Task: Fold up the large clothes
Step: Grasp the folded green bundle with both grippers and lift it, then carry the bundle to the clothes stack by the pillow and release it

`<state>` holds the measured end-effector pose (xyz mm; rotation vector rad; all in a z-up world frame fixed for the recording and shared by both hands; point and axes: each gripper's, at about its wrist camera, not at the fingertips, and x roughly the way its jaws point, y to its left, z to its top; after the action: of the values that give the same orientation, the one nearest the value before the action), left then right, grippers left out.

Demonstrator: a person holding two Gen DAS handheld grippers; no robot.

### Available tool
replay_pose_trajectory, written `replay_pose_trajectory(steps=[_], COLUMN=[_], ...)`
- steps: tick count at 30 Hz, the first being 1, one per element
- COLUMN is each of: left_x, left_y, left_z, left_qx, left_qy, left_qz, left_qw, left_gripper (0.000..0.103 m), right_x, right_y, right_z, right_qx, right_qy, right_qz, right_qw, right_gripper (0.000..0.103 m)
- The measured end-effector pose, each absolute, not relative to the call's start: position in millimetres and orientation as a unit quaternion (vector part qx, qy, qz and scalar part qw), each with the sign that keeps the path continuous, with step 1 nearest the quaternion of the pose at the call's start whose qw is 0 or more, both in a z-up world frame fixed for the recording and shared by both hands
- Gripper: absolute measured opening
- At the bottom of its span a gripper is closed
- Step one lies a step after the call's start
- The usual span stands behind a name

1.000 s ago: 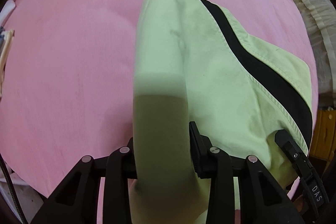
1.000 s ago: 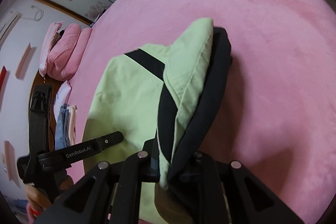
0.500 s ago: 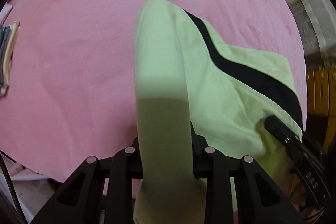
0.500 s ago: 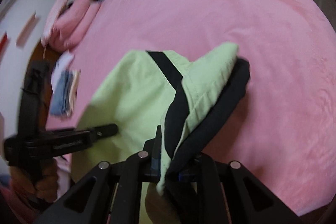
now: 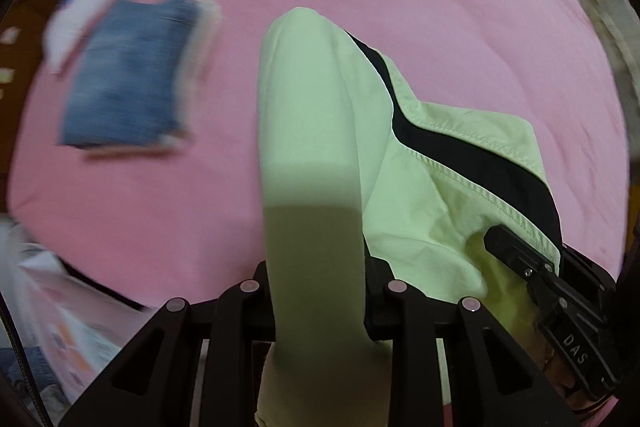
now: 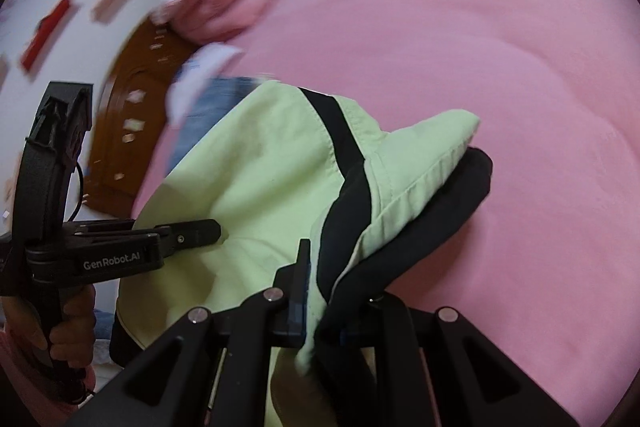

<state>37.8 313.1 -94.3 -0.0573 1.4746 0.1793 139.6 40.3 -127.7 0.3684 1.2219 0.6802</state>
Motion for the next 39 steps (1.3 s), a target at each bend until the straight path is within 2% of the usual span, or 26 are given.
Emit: replay_pose_trajectory(steps=[6, 8, 12, 16, 18, 19, 20, 21, 22, 24, 29, 31, 33, 35, 38, 39], left_x=[79, 102, 146, 179, 189, 192, 192, 188, 180, 172, 163, 155, 147, 140, 125, 120], left_y=[480, 513, 571, 650, 681, 701, 713, 723, 730, 743, 735, 716, 703, 698, 682, 674], left_z=[-20, -3, -1, -61, -122, -157, -178, -190, -190, -191, -192, -187, -194, -196, -192, -191], left_qx=[-0.008, 0.004, 0.054, 0.032, 0.026, 0.022, 0.027, 0.019, -0.003, -0.043, -0.032, -0.033, -0.063, -0.1, -0.095, -0.087], left_qy=[0.593, 0.562, 0.524, 0.527, 0.539, 0.551, 0.547, 0.518, 0.481, 0.458, 0.439, 0.442, 0.445, 0.439, 0.419, 0.413], left_qz=[0.173, 0.196, 0.21, 0.208, 0.208, 0.22, 0.234, 0.24, 0.232, 0.218, 0.22, 0.228, 0.245, 0.268, 0.322, 0.346], left_qw=[0.787, 0.803, 0.823, 0.823, 0.816, 0.804, 0.803, 0.821, 0.845, 0.861, 0.871, 0.867, 0.859, 0.852, 0.844, 0.838], left_gripper=[0.024, 0.024, 0.025, 0.027, 0.028, 0.034, 0.054, 0.061, 0.062, 0.066, 0.07, 0.074, 0.084, 0.087, 0.089, 0.089], right_x=[195, 220, 256, 295, 312, 316, 315, 311, 308, 305, 312, 309, 309, 305, 302, 299], right_y=[200, 250, 328, 396, 425, 435, 440, 437, 432, 421, 402, 402, 397, 387, 367, 360], right_z=[-100, -92, -87, -137, -189, -210, -232, -240, -247, -253, -265, -268, -272, -277, -281, -278], right_qx=[0.206, 0.231, 0.258, 0.251, 0.22, 0.198, 0.17, 0.167, 0.172, 0.182, 0.212, 0.21, 0.217, 0.227, 0.24, 0.232], right_qy=[0.473, 0.441, 0.391, 0.407, 0.461, 0.484, 0.49, 0.481, 0.467, 0.459, 0.468, 0.468, 0.468, 0.465, 0.472, 0.479], right_qz=[0.401, 0.421, 0.43, 0.418, 0.38, 0.366, 0.352, 0.357, 0.372, 0.379, 0.402, 0.407, 0.417, 0.437, 0.463, 0.459], right_qw=[0.757, 0.759, 0.772, 0.773, 0.771, 0.769, 0.779, 0.783, 0.783, 0.782, 0.758, 0.755, 0.749, 0.736, 0.711, 0.711], right_gripper=[0.009, 0.009, 0.009, 0.01, 0.01, 0.01, 0.012, 0.017, 0.018, 0.018, 0.019, 0.02, 0.022, 0.023, 0.025, 0.044])
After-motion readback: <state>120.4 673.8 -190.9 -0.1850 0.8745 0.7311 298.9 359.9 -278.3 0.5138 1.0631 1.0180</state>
